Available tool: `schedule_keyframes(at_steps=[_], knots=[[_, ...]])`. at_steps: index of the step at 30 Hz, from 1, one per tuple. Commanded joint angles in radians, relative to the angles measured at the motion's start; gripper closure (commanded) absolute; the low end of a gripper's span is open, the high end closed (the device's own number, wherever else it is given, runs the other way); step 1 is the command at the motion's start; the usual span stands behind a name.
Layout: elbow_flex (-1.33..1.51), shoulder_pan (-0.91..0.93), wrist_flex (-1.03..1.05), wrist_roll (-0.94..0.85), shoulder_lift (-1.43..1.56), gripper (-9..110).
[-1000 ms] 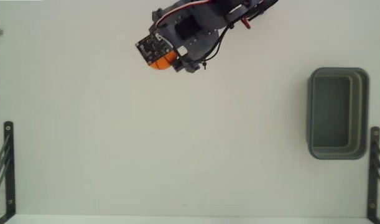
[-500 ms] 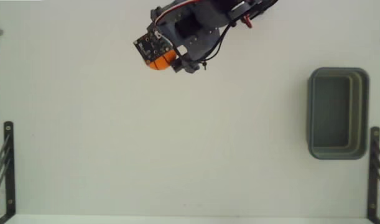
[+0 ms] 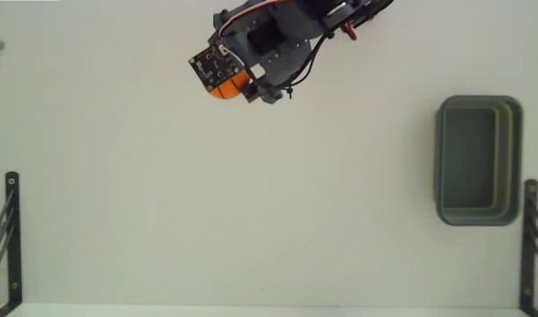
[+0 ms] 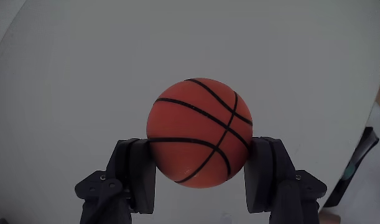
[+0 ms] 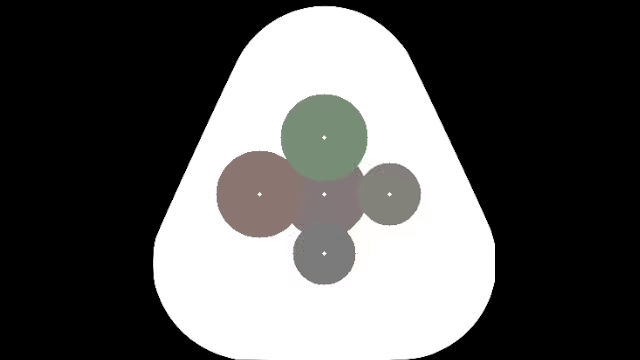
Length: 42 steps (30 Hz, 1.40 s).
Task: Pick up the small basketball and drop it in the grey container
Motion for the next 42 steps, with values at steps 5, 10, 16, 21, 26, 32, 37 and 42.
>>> schedule_keyframes(at_steps=[5, 10, 16, 21, 26, 32, 37, 42], knots=[[-0.040, 0.022, 0.007, 0.003, 0.006, 19], [-0.040, 0.022, 0.007, 0.003, 0.006, 19], [-0.048, 0.003, 0.006, 0.003, -0.003, 19], [-0.066, -0.040, 0.004, 0.003, -0.024, 19], [-0.097, -0.112, 0.000, 0.003, -0.059, 19], [-0.143, -0.219, -0.007, 0.003, -0.112, 19], [-0.189, -0.326, -0.013, 0.003, -0.164, 19], [-0.240, -0.444, -0.020, 0.003, -0.222, 19]])
